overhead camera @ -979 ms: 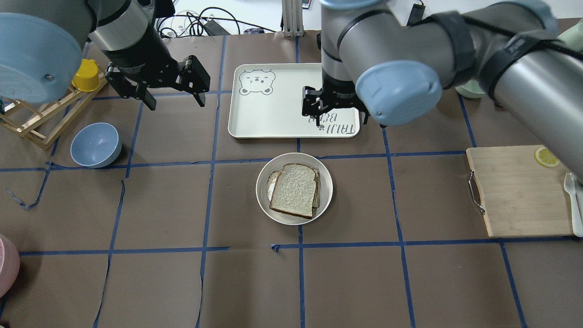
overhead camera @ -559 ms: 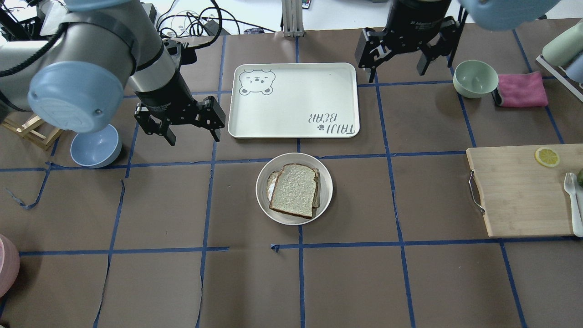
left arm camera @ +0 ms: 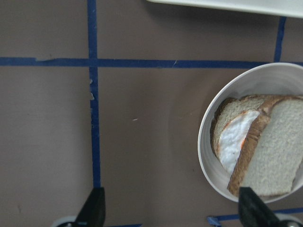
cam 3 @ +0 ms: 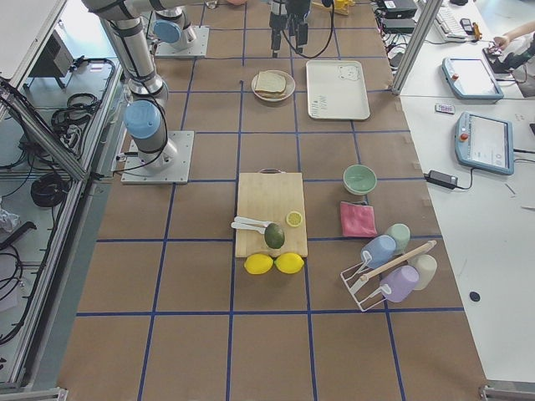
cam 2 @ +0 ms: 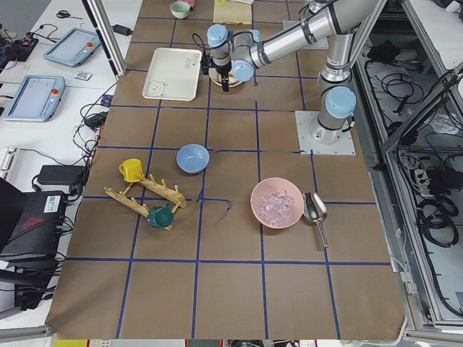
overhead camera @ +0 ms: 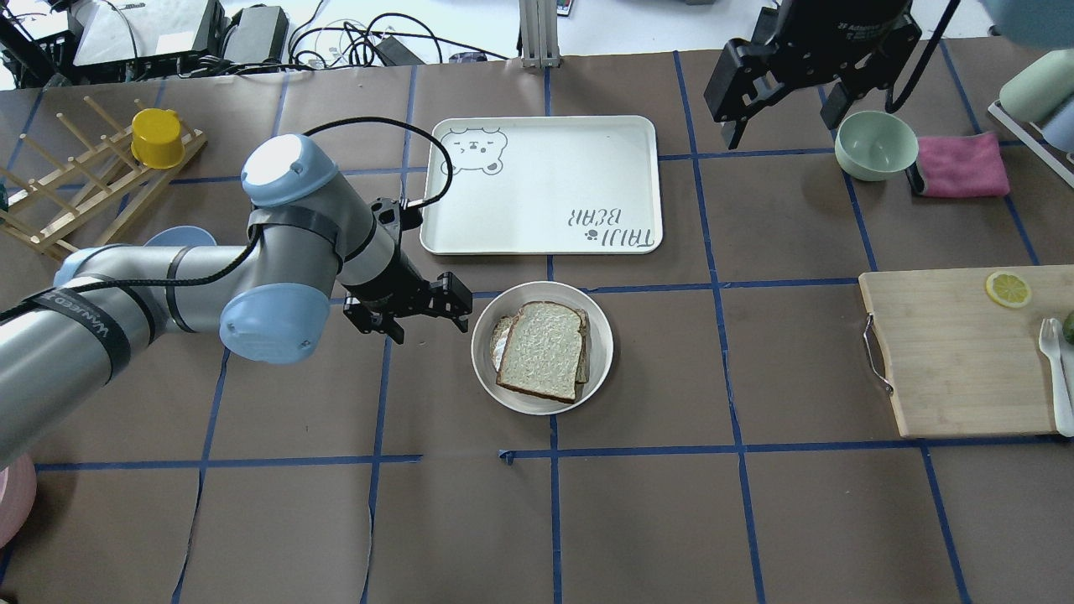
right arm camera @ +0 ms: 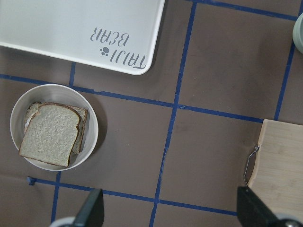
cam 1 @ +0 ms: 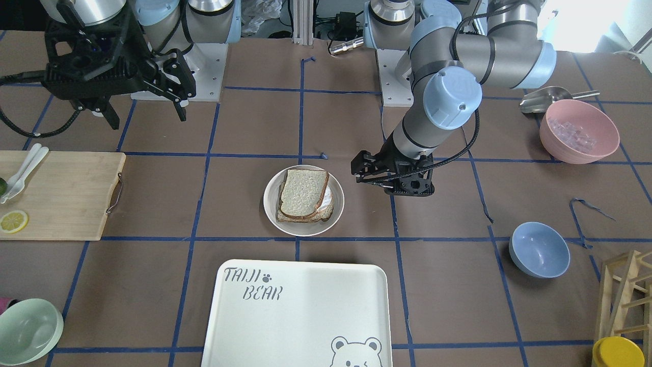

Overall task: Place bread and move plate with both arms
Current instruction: 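Reach the left gripper to the plate rim and grasp it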

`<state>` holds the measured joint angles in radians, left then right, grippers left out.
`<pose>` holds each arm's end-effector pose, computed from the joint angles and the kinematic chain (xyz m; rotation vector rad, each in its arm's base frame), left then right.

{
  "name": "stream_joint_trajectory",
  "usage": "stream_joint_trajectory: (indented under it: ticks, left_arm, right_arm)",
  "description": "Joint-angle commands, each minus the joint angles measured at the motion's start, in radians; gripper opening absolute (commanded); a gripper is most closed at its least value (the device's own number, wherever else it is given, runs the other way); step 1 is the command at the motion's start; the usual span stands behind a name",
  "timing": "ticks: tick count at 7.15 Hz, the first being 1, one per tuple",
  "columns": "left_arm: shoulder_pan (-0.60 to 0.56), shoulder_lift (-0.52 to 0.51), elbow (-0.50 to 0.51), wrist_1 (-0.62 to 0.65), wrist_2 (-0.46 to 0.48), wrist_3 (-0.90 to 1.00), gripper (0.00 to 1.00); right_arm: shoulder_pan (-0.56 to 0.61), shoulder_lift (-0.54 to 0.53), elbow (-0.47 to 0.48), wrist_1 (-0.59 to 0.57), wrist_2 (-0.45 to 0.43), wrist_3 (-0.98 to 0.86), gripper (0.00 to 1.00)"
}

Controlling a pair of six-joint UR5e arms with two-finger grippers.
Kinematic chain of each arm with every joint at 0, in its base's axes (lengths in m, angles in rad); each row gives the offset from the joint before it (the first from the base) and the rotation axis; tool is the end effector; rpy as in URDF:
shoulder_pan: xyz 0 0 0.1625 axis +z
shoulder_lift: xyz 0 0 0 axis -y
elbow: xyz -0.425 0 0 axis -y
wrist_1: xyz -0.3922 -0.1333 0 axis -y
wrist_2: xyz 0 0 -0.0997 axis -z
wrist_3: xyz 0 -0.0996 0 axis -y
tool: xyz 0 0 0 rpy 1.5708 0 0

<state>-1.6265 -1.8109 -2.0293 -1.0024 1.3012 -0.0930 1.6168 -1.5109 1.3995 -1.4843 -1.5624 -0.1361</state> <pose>-0.1867 -0.4781 0.2149 0.0790 -2.8738 -0.2159 0.1578 -0.5106 0.5333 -0.2851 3.1211 -0.0396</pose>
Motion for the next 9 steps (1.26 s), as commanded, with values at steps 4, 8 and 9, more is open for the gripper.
stream_joint_trajectory:
  ticks: [4,8,9]
  left_arm:
    - [-0.009,-0.094,-0.029,0.064,-0.122,-0.065,0.30]
    - [-0.004,-0.081,-0.023,0.070,-0.126,-0.059,0.00]
    - [-0.001,-0.076,-0.023,0.070,-0.126,-0.057,0.00]
  right_arm:
    - [-0.002,-0.009,0.038,-0.028,-0.001,-0.004,1.00]
    - [-0.002,-0.011,0.038,-0.027,-0.002,-0.007,1.00]
    - [-0.002,-0.011,0.038,-0.028,-0.002,-0.007,1.00]
